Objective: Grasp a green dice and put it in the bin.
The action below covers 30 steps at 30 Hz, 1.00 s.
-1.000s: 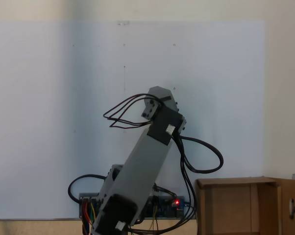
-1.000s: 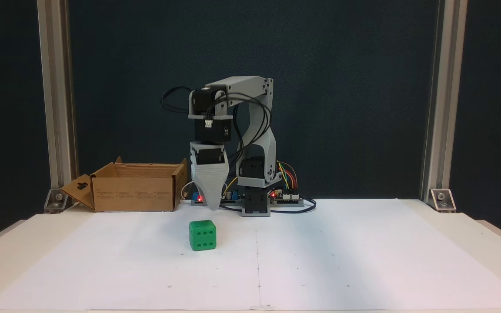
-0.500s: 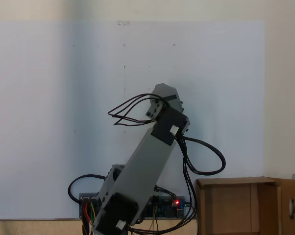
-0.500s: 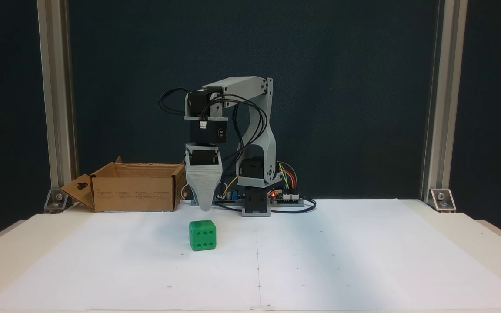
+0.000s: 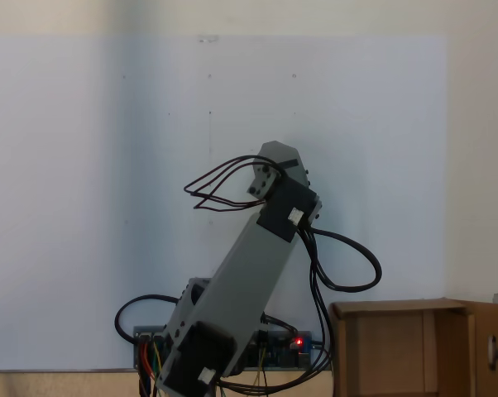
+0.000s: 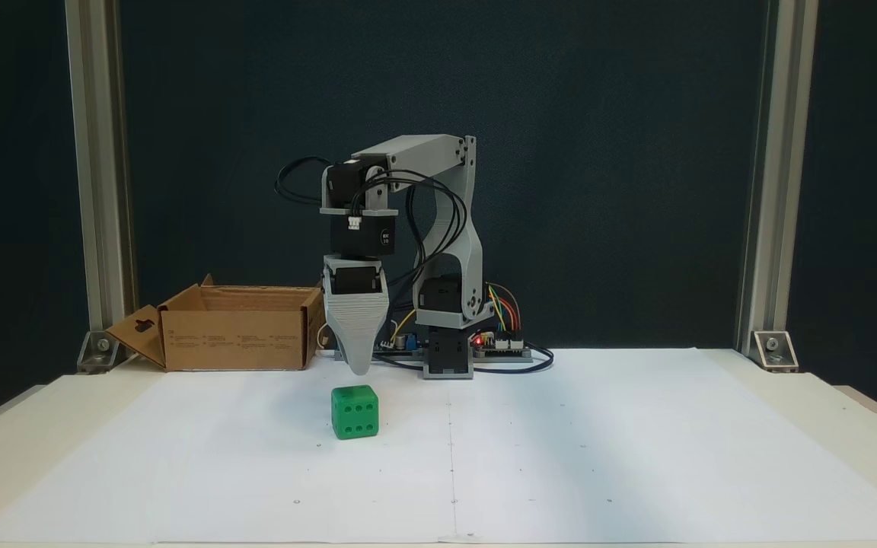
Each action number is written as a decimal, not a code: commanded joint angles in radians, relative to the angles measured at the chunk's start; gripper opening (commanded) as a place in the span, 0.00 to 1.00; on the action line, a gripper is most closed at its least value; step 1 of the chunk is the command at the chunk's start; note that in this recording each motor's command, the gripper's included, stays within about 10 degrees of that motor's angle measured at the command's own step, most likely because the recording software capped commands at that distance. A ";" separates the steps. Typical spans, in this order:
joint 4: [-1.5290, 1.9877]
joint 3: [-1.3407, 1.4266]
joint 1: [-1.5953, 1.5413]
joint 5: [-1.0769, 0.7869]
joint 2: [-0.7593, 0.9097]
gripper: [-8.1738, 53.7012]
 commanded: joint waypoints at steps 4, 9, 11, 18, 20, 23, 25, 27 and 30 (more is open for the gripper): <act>-0.026 -0.043 0.000 -0.078 -0.020 0.84; -0.044 -0.041 0.000 -0.078 -0.037 0.84; -0.046 -0.041 0.000 -0.078 -0.048 0.84; -0.063 -0.032 0.002 -0.075 -0.058 0.84; -0.067 -0.026 0.002 -0.074 -0.058 0.84; -0.069 -0.021 0.006 -0.072 -0.060 0.84; -0.078 -0.012 0.006 -0.071 -0.061 0.84; -0.094 0.005 0.006 -0.071 -0.061 0.84; -0.100 0.026 0.008 -0.071 -0.061 0.84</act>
